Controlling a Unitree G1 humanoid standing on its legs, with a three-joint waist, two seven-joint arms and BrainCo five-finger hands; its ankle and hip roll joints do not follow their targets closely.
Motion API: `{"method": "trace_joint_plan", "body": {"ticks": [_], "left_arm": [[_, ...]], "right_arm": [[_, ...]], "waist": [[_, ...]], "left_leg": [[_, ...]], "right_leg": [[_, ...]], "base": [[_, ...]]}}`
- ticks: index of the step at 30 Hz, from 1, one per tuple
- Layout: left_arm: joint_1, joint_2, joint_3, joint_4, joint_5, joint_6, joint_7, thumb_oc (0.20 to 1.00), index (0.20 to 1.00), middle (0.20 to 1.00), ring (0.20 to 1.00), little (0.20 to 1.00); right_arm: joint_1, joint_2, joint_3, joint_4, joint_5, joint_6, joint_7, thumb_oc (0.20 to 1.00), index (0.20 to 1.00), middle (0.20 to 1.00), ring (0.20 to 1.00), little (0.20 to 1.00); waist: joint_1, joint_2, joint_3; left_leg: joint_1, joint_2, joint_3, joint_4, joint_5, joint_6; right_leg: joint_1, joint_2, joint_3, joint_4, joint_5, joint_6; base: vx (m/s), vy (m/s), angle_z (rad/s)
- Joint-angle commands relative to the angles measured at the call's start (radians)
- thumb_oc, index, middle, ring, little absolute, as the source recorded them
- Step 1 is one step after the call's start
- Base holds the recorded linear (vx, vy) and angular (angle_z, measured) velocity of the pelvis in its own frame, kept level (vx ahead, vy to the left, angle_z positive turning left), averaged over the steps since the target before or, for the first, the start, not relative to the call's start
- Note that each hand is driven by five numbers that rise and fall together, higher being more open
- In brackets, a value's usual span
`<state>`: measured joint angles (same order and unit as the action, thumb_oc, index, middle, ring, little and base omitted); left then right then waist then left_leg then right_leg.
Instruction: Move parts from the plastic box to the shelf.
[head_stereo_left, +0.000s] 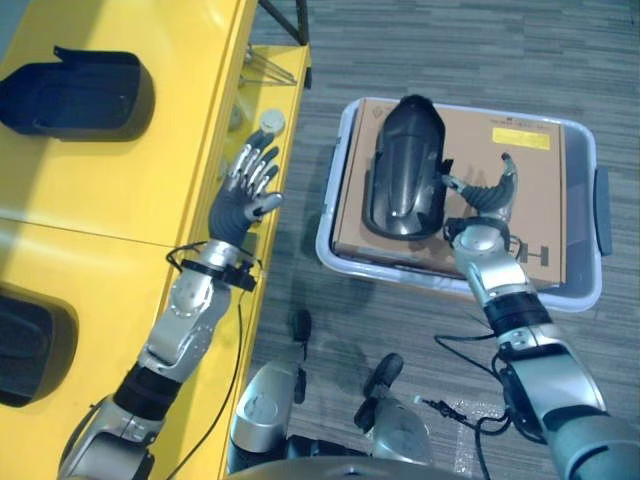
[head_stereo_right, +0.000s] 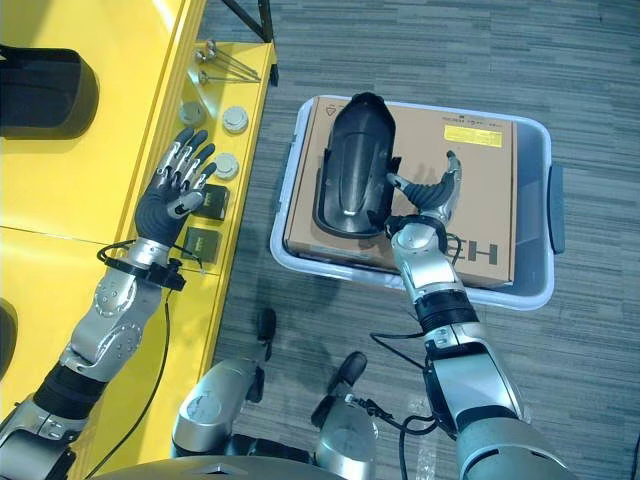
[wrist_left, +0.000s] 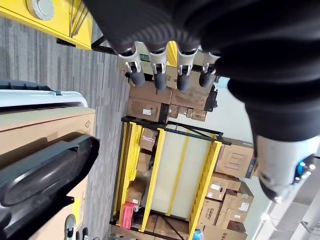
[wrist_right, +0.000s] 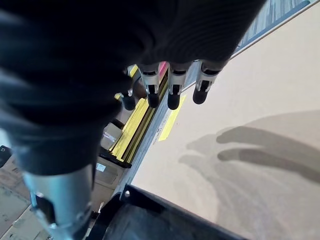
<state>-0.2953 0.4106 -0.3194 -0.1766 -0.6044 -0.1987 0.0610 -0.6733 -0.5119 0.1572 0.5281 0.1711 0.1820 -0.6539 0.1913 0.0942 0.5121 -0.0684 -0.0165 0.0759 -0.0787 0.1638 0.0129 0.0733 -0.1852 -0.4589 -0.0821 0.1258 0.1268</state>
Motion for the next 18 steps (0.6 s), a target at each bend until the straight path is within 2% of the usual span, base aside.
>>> {"method": "trace_joint_plan", "body": {"ticks": [1, 3, 18], "left_arm": [[-0.04, -0.023, -0.011, -0.036, 0.038, -0.075, 0.012, 1.0, 1.0, 1.0, 1.0, 1.0], [-0.039, -0.022, -0.009, -0.031, 0.033, -0.076, 0.01, 1.0, 1.0, 1.0, 1.0, 1.0], [-0.067, -0.028, -0.014, 0.007, 0.05, -0.094, 0.013, 1.0, 1.0, 1.0, 1.0, 1.0]], "right_arm": [[-0.045, -0.036, 0.051, -0.019, -0.022, -0.017, 0.012, 1.0, 1.0, 1.0, 1.0, 1.0], [-0.042, -0.028, 0.063, -0.007, -0.035, 0.0, 0.022, 1.0, 1.0, 1.0, 1.0, 1.0], [-0.082, -0.02, 0.12, 0.188, -0.072, 0.016, 0.056, 1.0, 1.0, 1.0, 1.0, 1.0]], "waist": [[0.009, -0.001, -0.016], [0.014, -0.003, -0.011], [0.042, -0.007, 0.008]], "left_leg": [[-0.013, 0.01, -0.067, 0.068, -0.099, -0.025], [-0.011, 0.009, -0.067, 0.072, -0.104, -0.024], [-0.054, 0.006, -0.083, 0.105, -0.107, -0.02]], "right_leg": [[-0.05, -0.033, 0.013, 0.134, -0.101, 0.02], [-0.051, -0.035, 0.016, 0.142, -0.106, 0.022], [-0.085, -0.047, 0.016, 0.173, -0.108, 0.027]], "base": [[0.0, 0.0, 0.0], [0.0, 0.0, 0.0], [0.0, 0.001, 0.03]]}}
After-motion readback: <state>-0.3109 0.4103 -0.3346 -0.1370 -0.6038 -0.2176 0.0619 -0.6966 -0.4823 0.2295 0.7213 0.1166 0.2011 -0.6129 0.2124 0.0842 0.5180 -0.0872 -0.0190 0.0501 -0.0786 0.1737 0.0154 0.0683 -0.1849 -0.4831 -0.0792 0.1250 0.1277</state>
